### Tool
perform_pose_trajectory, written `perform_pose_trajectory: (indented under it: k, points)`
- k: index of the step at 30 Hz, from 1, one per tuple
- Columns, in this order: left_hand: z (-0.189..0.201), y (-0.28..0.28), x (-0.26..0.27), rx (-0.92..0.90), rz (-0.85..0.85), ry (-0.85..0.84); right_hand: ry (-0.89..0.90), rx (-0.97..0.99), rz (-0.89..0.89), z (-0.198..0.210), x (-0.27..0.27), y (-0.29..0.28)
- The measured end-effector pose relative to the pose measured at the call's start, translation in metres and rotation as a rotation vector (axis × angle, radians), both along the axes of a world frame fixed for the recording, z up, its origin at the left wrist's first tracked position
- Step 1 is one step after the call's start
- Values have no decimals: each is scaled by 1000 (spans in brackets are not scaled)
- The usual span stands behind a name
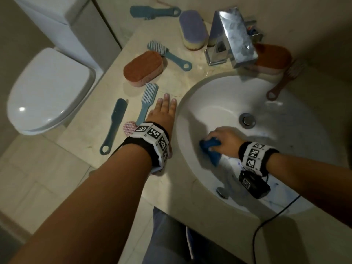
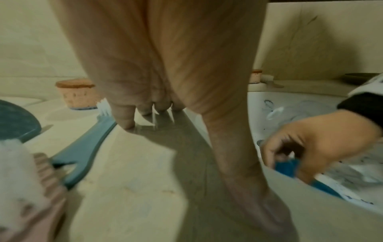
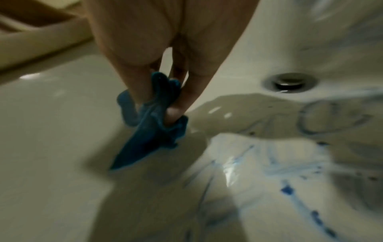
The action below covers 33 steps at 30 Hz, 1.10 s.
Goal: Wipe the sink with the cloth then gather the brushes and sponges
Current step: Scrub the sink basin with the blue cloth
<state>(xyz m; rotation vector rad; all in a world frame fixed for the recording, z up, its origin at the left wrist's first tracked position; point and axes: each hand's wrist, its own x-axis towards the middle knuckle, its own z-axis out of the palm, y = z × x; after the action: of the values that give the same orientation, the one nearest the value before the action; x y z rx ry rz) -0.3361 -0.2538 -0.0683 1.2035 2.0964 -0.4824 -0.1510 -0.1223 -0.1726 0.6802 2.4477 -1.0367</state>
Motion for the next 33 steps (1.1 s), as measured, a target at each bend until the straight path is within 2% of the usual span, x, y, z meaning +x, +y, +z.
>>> perform_pose_trajectory:
  k: [2,3,6,9,10,12,14,16,18,20,23,24,26,28,29,31,33]
  points:
    - [-1,1,2,24,26,-4,-33,-53,196,-2,2,-23]
    - [-2,2,2,46,41,-10,-35,-14,221,-8,0,-25]
    - [-4,2,1,75,67,-22,0,144,-6,-23,-5,-1]
    - [-1,3,3,46,65,-27,1,188,-184,-28,-9,16]
    - [0,3,3,37,68,-34,7,172,-216,-27,-11,15]
    - [1,3,4,39,78,-40,21,-6,-237,-13,-11,4]
    - [1,3,3,41,76,-38,-47,-223,-95,2,-6,-14]
    - [-1,4,4,50,79,-22,-125,-283,110,4,1,-33]
    - [-2,4,3,50,82,-11,-134,-122,176,-5,4,-34]
    - [-2,5,4,42,89,-14,-82,11,77,-17,5,-21]
    - [-1,5,3,12,76,-14,-32,37,-63,-22,3,-7]
    - [0,5,4,10,77,-21,-37,5,-89,-17,4,-8]
    - [0,5,4,13,80,-19,-66,-198,-104,2,5,-18]
    - [-1,6,4,31,87,-15,-137,-394,16,16,9,-33]
    - [-2,6,4,44,94,-15,-171,-407,92,17,12,-38]
    - [-2,6,4,51,99,-17,-182,-284,170,7,19,-36]
    - [-3,6,6,53,93,-4,-142,-88,95,-4,22,-22]
